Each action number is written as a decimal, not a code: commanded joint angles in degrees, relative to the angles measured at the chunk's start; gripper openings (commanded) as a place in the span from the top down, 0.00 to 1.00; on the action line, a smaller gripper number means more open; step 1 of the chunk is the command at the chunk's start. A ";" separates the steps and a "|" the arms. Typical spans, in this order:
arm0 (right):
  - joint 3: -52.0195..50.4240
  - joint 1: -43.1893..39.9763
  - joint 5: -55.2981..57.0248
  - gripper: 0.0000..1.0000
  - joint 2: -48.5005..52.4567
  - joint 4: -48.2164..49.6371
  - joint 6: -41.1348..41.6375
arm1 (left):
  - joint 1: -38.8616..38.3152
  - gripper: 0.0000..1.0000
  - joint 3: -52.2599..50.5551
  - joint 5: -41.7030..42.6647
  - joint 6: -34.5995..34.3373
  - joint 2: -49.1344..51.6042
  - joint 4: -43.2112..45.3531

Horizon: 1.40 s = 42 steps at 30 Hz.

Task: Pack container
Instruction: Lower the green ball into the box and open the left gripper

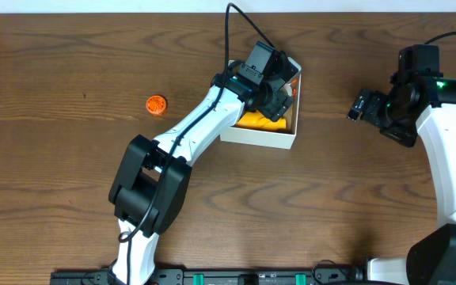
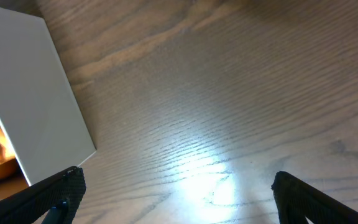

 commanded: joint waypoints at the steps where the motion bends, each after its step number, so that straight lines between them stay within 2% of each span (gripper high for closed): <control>1: 0.37 -0.04 -0.24 0.01 0.15 -0.44 -0.59 | 0.31 0.35 0.28 -3.30 1.03 0.68 -2.47; 7: 0.39 -0.02 -0.22 0.01 0.15 -0.55 -0.59 | 0.31 0.59 0.28 -10.32 0.96 0.33 -10.12; 12: 0.39 0.15 -0.22 0.01 0.15 -0.52 -0.59 | 0.31 0.60 0.28 -16.20 0.74 -1.01 -16.06; 14: 0.37 0.17 -0.22 0.01 0.15 -0.52 -0.59 | 0.44 0.59 0.26 -16.74 0.74 -0.94 -17.09; 21: 0.39 0.15 -0.17 0.01 0.15 -0.26 -0.59 | 0.57 0.43 -0.92 -16.26 -0.94 1.20 -16.74; 26: 0.39 0.17 -0.17 0.01 0.15 -0.70 -0.61 | 0.57 0.31 -0.92 -12.02 -0.96 3.37 -15.65; 33: 0.39 0.17 -0.15 0.01 0.15 -0.96 -0.83 | 0.42 0.25 -0.83 -10.67 -1.38 5.44 -15.02; 42: 0.39 0.17 -0.17 0.01 0.15 -0.81 -0.81 | 0.35 0.16 1.29 -10.67 -1.42 0.35 -15.23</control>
